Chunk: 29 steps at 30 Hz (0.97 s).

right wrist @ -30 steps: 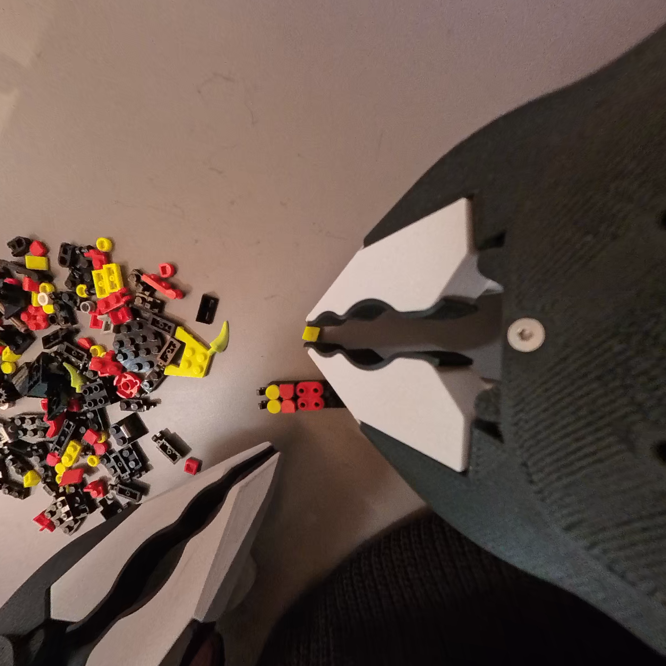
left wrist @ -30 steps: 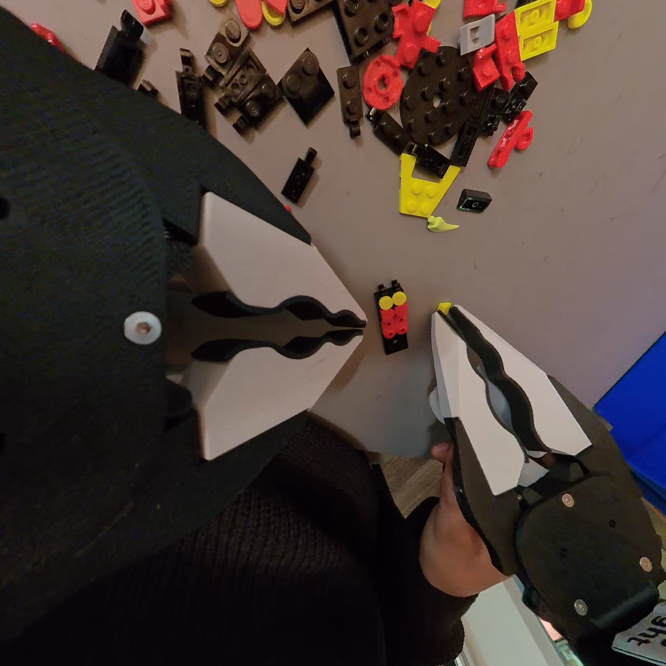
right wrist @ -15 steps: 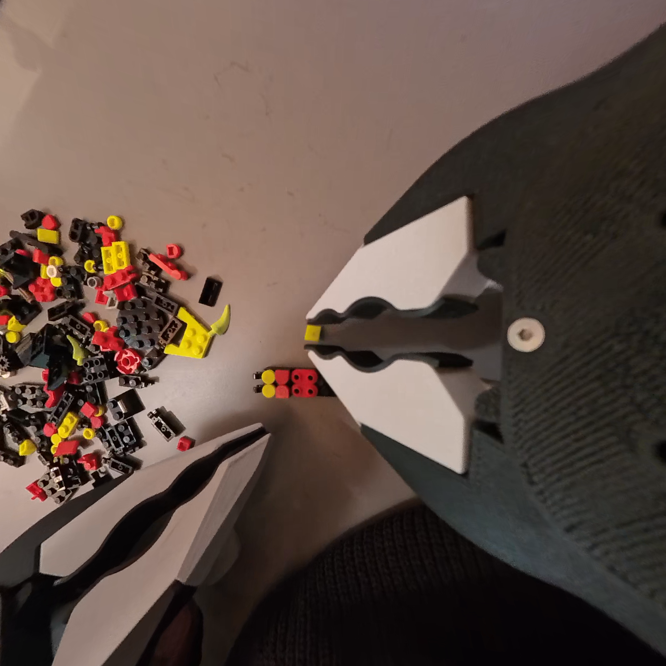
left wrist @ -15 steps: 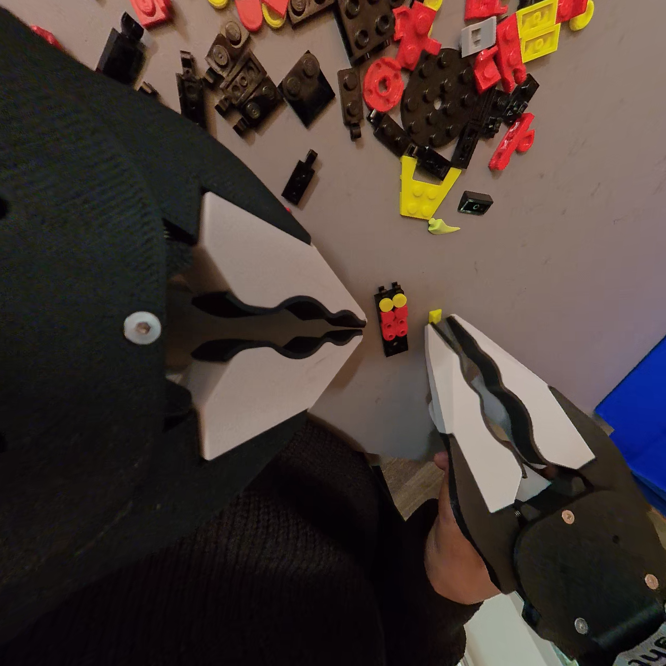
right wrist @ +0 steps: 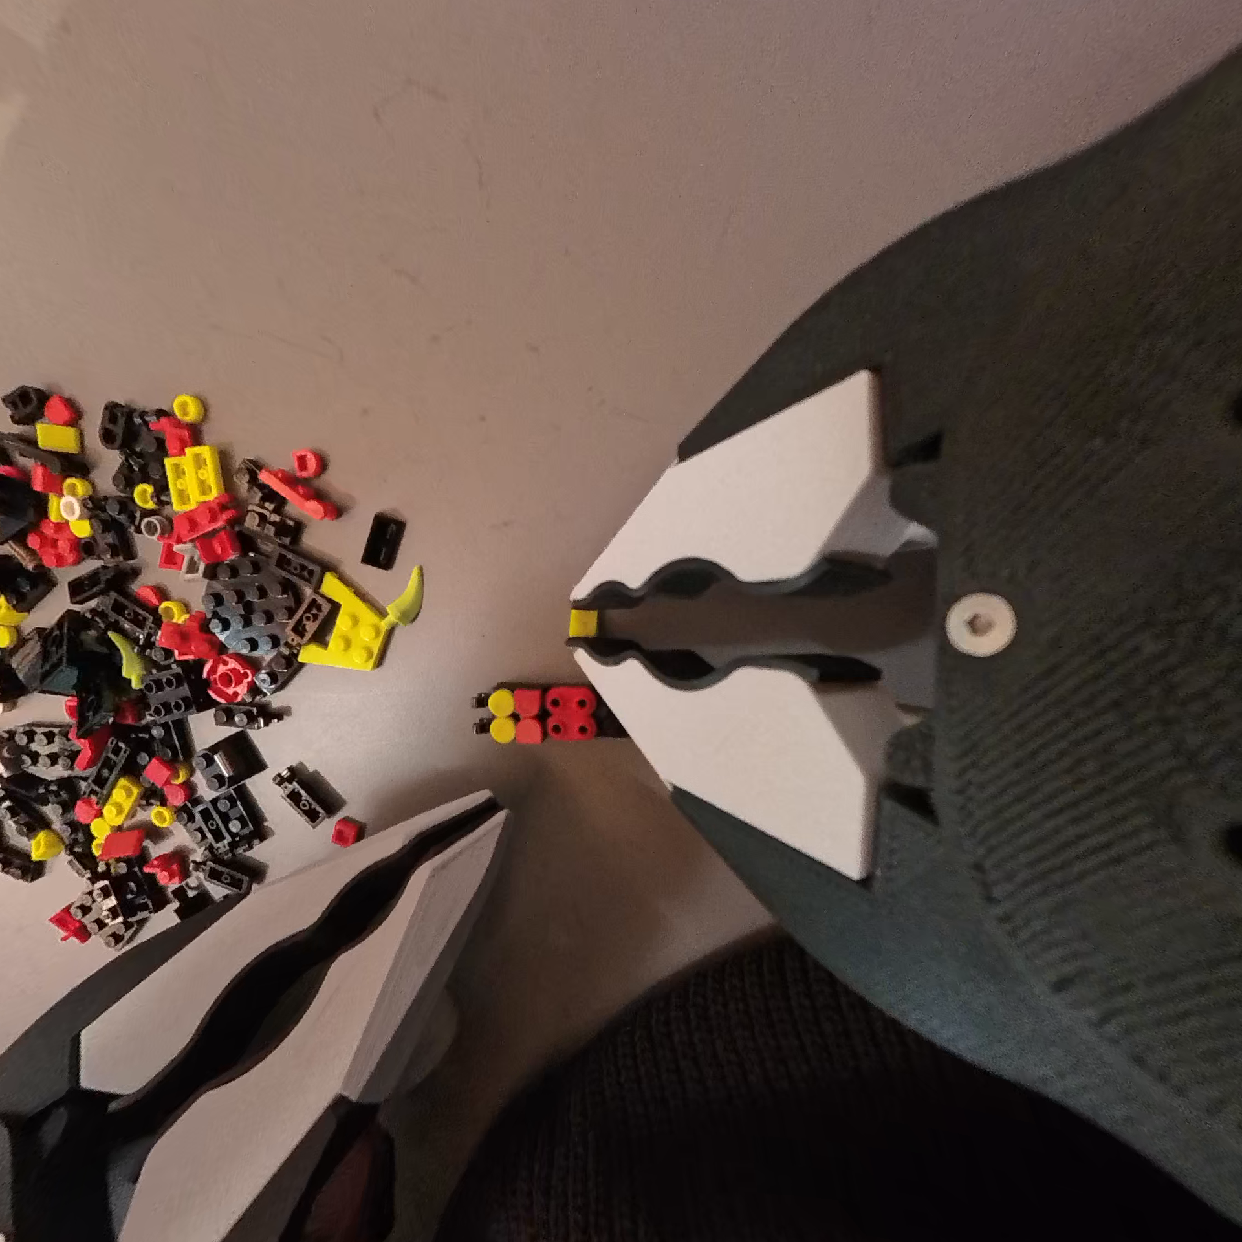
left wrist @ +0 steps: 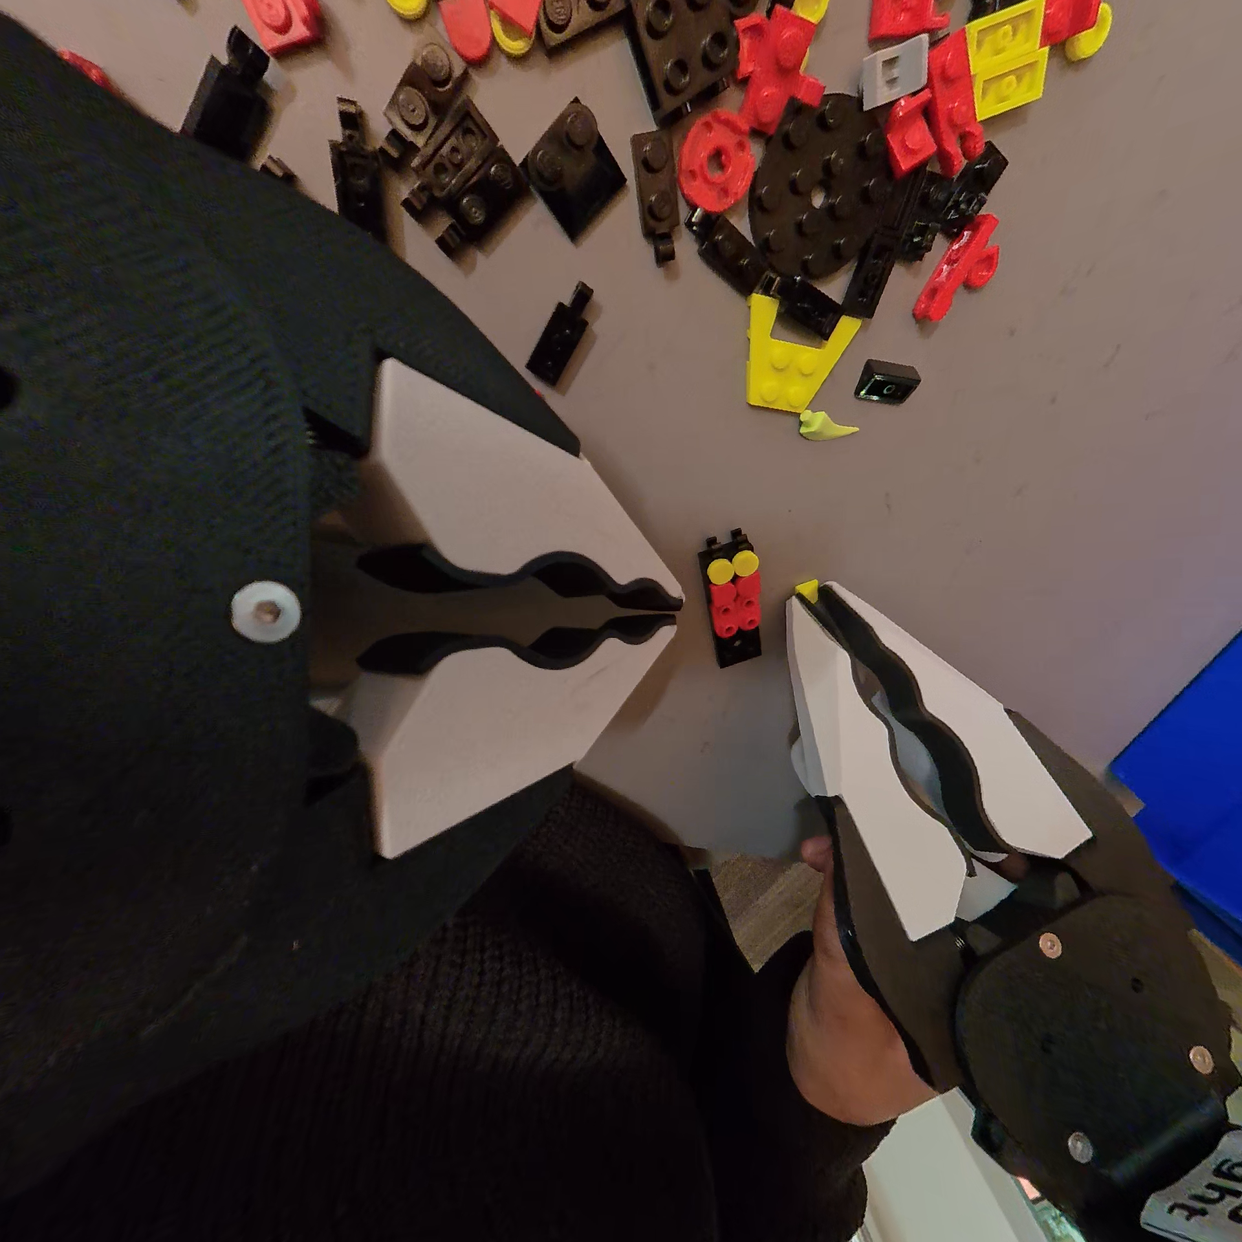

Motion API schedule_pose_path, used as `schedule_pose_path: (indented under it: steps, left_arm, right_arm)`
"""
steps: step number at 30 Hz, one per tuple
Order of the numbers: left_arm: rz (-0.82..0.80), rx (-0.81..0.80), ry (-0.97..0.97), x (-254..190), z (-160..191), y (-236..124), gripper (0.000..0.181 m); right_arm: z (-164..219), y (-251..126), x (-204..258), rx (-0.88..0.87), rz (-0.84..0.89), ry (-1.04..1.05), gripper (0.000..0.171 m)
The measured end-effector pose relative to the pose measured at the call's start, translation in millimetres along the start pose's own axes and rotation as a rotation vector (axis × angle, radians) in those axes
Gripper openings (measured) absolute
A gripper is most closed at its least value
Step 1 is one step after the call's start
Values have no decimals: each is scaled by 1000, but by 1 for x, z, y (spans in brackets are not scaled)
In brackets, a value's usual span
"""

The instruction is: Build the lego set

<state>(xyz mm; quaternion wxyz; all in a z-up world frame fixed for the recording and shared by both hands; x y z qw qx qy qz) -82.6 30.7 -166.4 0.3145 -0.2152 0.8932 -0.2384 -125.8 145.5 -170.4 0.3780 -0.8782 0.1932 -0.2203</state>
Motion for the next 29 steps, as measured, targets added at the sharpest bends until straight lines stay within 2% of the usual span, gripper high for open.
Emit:
schedule_pose_path:
  steps: [12,18,29]
  left_arm:
    - [-4,1,2,0,0,0,0]
    - [-6,1,1,1,0,0,0]
    - [-64,-16,0,6,-7,9,2]
  right_arm:
    - [-3,-3,5,-24,-13,-20,2]
    - [-8,-7,19,-68,-134,11,1]
    - [-5,-1,26,-23,-46,-84,0]
Point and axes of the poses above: each gripper's, where its closed fingertips meet, y out along the fingers, z out of its underside, x = y × z across the jaws, the point moved 6 cm from there along -y, back along the fingers, and after that the axes turned 8 degrees about y, right-handed, at the moved point
